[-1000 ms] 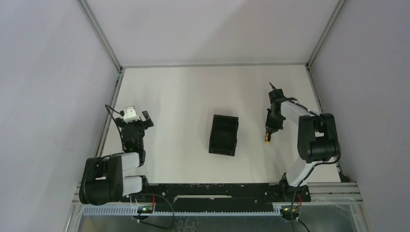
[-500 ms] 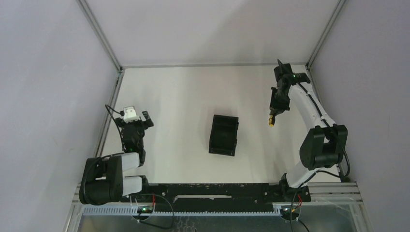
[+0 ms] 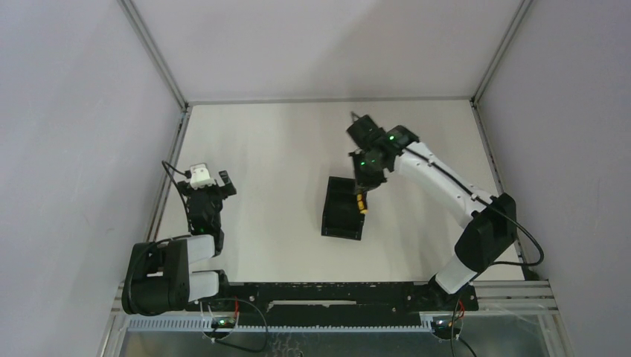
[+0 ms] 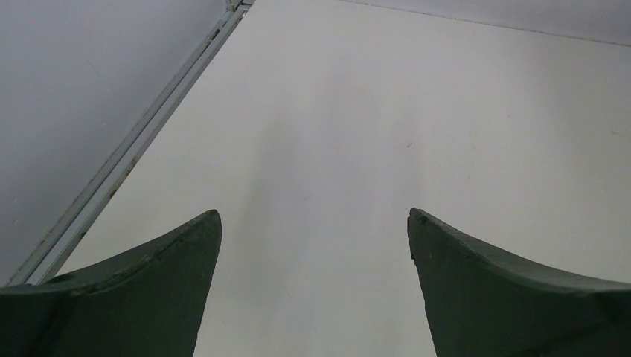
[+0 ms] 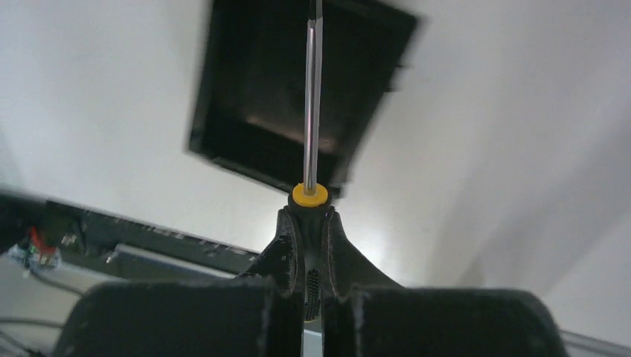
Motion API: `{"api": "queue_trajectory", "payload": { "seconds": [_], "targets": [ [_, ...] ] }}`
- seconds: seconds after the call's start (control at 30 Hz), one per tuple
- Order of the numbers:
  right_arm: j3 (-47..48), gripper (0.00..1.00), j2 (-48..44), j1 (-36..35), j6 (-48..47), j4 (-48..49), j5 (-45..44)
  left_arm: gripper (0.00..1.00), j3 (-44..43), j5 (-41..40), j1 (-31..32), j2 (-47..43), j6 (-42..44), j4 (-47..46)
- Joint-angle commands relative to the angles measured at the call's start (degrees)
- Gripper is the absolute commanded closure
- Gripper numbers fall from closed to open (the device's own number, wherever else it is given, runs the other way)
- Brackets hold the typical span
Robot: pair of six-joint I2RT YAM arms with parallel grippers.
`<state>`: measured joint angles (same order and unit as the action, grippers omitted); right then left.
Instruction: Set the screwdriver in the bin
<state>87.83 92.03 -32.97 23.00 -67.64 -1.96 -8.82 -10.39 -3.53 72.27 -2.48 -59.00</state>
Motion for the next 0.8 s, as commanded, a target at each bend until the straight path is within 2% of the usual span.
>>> {"api": "queue_trajectory", "payload": {
  "seconds": [0.0,0.17,0.3,0.63,0.7,0.77],
  "targets": [
    [2.7,1.0,1.3,-7.3,3.5,6.7,3.8,0.0,-2.2,-0.4,0.3,-0.1,0.9,-1.7],
    [2.4,1.0,3.3,-9.0,0.4,8.9,2.7,0.0,-2.2,-0.4,0.3,-0.1,0.9,-1.7],
    [-1.5,1.0,5.2,-9.9,-4.0,16.0,4.9,0.0,-2.2,-0.4,0.3,-0.1,0.9,-1.7],
    [-7.3,0.98,12.8,-10.4,-6.4,21.6,-1.4,0.0,-2.2,-0.4,0.3,-0.2,0.9,-1.7],
    [-8.1,0.95,13.4,-10.5,-6.0,22.1,-2.7,0.0,-2.2,-0.4,0.3,-0.1,0.9,-1.7],
    [-8.6,0.86,14.0,-10.6,-5.6,22.2,-3.8,0.0,-2.2,-0.4,0.3,-0.1,0.9,-1.7]
  ]
}}
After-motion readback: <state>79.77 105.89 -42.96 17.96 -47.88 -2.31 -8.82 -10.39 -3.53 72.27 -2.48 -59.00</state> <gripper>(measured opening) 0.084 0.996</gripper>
